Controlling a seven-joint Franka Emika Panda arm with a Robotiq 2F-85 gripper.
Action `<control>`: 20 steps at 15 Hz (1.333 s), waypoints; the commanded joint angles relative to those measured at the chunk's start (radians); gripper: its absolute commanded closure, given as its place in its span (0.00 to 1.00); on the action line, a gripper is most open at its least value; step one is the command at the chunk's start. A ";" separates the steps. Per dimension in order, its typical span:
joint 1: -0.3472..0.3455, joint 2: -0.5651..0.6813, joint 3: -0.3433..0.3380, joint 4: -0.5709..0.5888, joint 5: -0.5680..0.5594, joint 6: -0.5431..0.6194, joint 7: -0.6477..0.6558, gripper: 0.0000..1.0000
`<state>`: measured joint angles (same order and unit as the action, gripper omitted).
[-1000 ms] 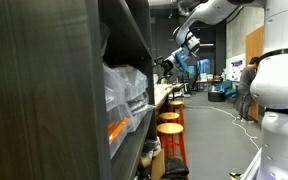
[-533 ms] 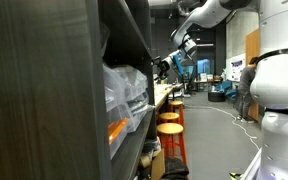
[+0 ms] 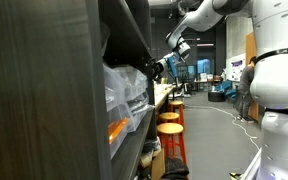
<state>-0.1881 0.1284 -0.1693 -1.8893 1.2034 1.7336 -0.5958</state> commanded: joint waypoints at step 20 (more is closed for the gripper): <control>-0.008 0.082 0.022 0.064 0.095 0.028 0.025 0.77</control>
<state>-0.1899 0.2103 -0.1419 -1.8212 1.2676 1.7517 -0.5944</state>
